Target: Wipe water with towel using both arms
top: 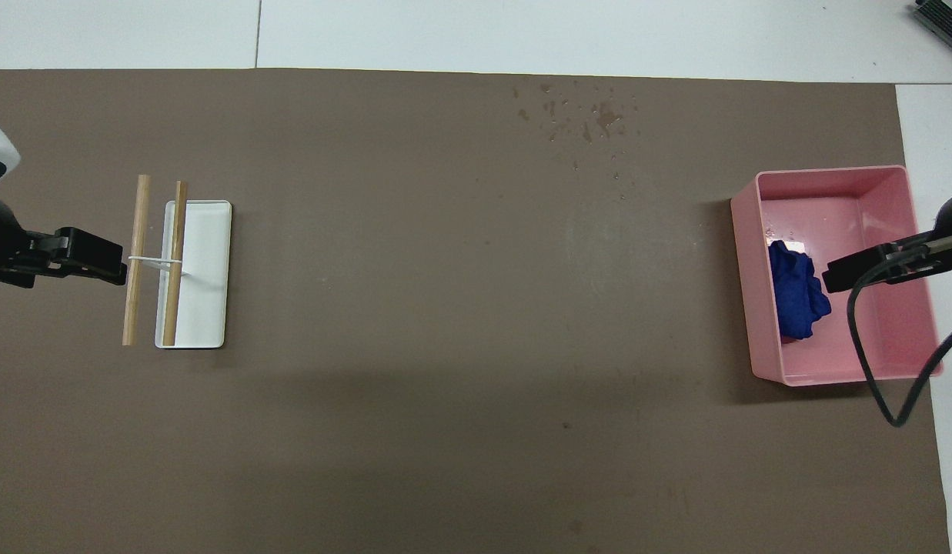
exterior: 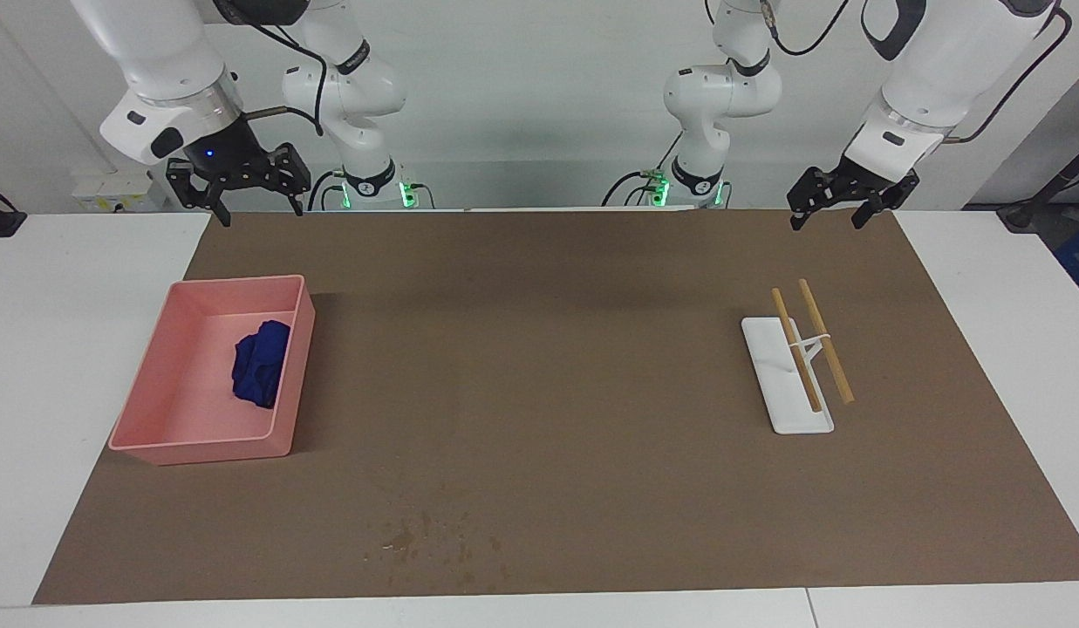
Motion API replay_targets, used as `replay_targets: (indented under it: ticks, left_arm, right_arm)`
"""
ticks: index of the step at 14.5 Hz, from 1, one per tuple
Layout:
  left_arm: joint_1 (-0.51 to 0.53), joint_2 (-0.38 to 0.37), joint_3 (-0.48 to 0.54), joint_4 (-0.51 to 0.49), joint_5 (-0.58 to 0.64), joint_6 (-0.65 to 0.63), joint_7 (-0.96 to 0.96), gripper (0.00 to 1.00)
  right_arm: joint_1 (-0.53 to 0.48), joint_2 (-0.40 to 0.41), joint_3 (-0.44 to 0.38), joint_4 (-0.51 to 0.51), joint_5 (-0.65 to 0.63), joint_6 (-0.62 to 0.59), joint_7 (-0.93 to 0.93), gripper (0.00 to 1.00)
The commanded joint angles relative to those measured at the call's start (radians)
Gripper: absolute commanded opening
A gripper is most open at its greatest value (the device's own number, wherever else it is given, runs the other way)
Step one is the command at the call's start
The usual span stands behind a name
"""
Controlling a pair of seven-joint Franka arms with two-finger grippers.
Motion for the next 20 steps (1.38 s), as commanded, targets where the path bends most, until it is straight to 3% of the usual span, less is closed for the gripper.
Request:
replay_targets:
  ticks: [1,20]
  left_arm:
    - [0.002,-0.016,0.003,-0.014,-0.004,-0.010,0.007,1.00]
    - [0.002,-0.016,0.003,-0.014,-0.004,-0.010,0.007,1.00]
  right_arm:
    - [0.001,-0.022,-0.002,-0.027,-0.021,0.005,0.016,1.00]
    - [-0.004,-0.022,-0.001,-0.027,-0.009,0.010,0.061,1.00]
